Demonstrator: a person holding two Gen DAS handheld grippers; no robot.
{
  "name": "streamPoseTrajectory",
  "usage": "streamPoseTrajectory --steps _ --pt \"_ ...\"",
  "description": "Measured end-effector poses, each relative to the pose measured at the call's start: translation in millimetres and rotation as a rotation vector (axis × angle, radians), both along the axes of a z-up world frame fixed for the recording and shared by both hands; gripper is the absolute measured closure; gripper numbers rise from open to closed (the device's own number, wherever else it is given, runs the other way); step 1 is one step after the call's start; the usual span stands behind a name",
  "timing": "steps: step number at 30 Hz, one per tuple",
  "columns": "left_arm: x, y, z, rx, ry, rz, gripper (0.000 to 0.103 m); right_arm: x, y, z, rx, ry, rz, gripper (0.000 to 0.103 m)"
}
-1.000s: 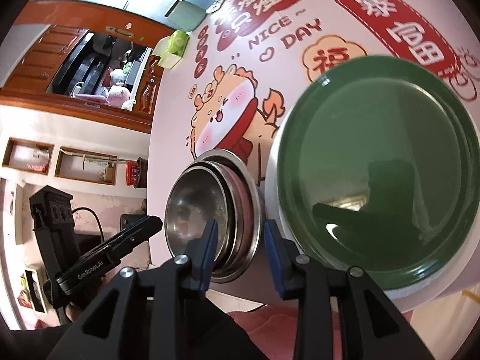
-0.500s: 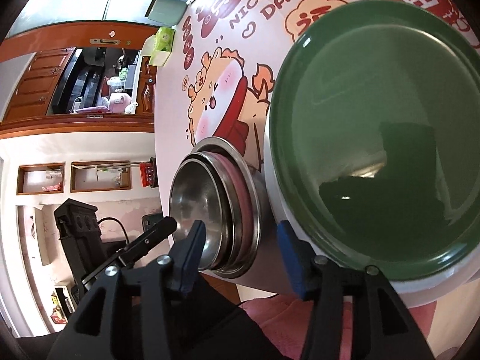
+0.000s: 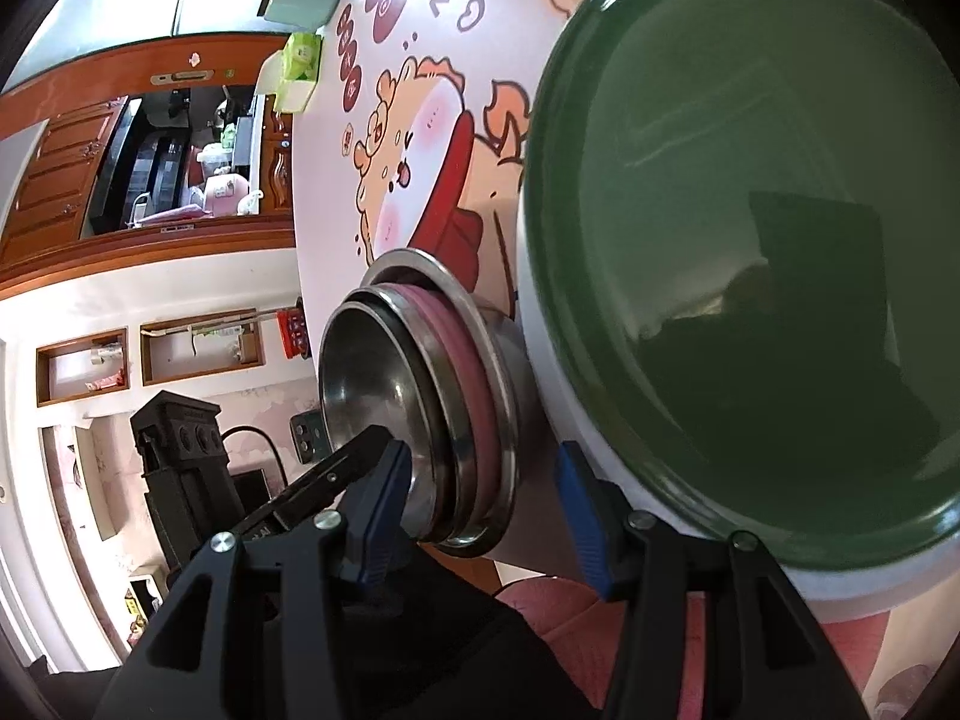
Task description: Organize plates and bowls
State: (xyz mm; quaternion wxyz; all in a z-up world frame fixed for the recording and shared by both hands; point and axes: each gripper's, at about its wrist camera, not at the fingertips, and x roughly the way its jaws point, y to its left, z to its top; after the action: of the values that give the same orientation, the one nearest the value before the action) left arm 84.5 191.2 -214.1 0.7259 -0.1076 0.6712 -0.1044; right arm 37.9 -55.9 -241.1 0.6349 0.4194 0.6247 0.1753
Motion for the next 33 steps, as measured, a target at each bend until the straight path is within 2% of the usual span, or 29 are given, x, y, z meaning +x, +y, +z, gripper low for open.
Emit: streamPoseTrajectory --steps 5,11,14,19,26,33 --pt "0.6 -2.7 -6.3 -0.014 0.007 0.002 0.034 4.7 5.8 -0.7 0.009 -0.004 0.008 0.052" --pt "1.7 -7.6 -10.5 -0.013 0.008 -0.007 0.044 9.1 10.2 -0.8 0.004 -0.016 0.01 0.056" --pt "1.7 -9.8 -11.3 -0.018 0.008 -0.009 0.052 8.7 8.8 -3.0 -0.003 -0.009 0.003 0.062" --pt "1.9 -14.0 -10.8 -0.028 0.005 -0.02 0.057 6.8 3.6 -8.0 0.002 0.007 -0.016 0.072" --pt "2.5 -11.1 -8.1 -0.026 -0.002 -0.008 0.059 8.7 4.7 -7.1 -0.007 -0.003 0.008 0.073" --pt "3.8 -8.6 5.6 -0.009 -0.044 0.001 0.06 14.9 9.2 3.3 -0.007 -0.061 0.048 0.074"
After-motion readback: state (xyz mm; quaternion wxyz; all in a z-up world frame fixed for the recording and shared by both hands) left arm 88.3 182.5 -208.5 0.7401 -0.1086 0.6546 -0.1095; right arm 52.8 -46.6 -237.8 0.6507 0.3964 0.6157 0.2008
